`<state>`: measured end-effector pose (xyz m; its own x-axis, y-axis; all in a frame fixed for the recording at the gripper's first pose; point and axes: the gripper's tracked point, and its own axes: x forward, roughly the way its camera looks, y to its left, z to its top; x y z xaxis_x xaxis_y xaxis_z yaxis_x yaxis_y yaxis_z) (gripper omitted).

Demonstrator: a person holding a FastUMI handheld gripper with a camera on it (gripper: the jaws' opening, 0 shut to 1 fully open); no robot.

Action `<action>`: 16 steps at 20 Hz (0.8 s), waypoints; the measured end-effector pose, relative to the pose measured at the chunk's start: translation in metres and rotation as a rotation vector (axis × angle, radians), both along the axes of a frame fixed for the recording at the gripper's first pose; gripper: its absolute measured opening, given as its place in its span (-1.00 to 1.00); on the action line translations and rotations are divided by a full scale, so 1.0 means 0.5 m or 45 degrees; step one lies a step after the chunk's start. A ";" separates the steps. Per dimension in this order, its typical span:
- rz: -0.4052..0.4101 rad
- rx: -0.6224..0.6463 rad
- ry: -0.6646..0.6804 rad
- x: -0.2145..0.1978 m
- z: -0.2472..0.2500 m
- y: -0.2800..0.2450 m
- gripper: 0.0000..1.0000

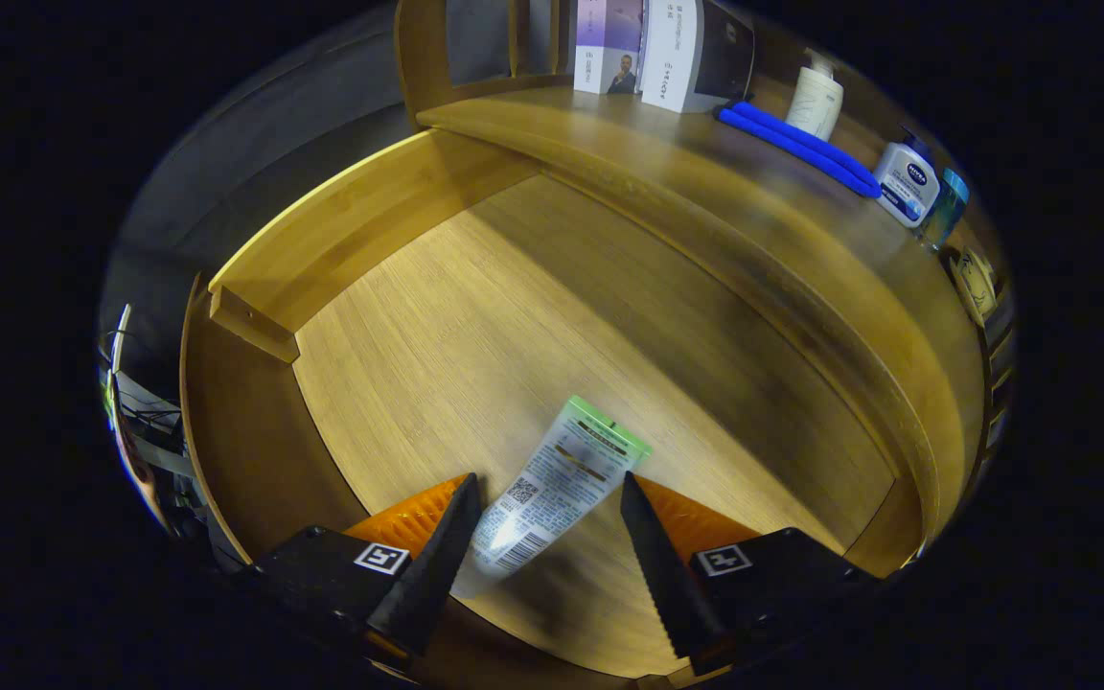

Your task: Pull open the drawer, take out the items inside it, and place them on the countertop above the cabinet.

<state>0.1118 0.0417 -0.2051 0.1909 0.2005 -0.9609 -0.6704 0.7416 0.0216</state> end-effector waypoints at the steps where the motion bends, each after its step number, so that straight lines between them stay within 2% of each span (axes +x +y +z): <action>1: 0.003 -0.005 0.016 -0.002 -0.006 -0.001 0.83; 5: 0.007 -0.027 0.069 -0.008 -0.020 -0.013 0.43; 8: 0.037 -0.036 0.043 -0.009 -0.021 -0.013 0.09; 9: 0.050 -0.034 0.030 -0.007 -0.019 -0.010 0.09; 11: 0.111 -0.063 -0.008 -0.006 -0.020 -0.015 -0.10; 12: 0.095 -0.055 -0.062 0.003 -0.012 -0.008 -0.20; 14: 0.128 -0.110 -0.081 0.004 -0.010 -0.023 -0.58; 16: 0.125 -0.119 -0.140 0.016 0.000 -0.023 -0.57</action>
<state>0.1199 0.0304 -0.2051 0.2794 0.1342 -0.9507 -0.7343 0.6678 -0.1215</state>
